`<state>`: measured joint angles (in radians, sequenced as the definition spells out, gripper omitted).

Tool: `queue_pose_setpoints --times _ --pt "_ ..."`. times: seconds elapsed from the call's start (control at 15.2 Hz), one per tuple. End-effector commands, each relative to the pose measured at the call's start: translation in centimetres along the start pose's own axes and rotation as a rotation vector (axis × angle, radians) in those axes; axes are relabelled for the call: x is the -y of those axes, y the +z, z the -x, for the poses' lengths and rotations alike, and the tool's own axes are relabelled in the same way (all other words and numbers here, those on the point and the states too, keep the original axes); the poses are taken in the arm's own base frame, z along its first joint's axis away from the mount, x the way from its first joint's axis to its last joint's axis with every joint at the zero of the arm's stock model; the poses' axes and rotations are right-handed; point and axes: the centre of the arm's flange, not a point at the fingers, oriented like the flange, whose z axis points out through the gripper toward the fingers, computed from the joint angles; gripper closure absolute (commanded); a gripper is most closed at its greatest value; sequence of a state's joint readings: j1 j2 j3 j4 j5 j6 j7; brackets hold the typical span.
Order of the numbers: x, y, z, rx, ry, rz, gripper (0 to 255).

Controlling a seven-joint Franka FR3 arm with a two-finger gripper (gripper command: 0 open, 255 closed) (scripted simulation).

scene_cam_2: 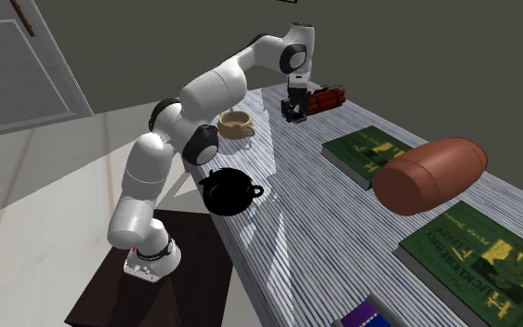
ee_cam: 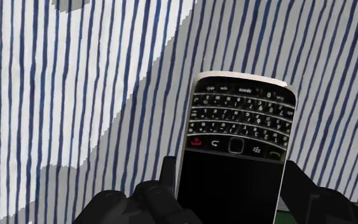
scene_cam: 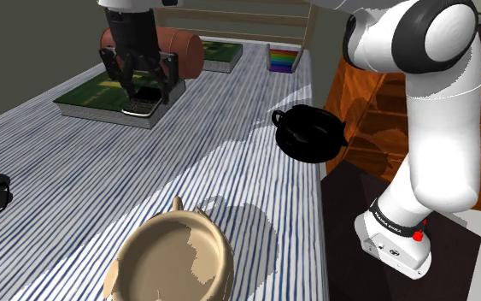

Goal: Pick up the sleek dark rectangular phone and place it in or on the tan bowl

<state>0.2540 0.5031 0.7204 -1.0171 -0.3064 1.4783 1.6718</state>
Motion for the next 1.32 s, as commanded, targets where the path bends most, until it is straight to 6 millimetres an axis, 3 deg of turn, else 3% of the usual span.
queue_pose_setpoints --times 0.0,1.25 --pt "0.2 -0.9 0.0 0.0 0.001 0.001 255" --pt "-10.1 -1.3 22.9 0.0 0.001 0.001 255"
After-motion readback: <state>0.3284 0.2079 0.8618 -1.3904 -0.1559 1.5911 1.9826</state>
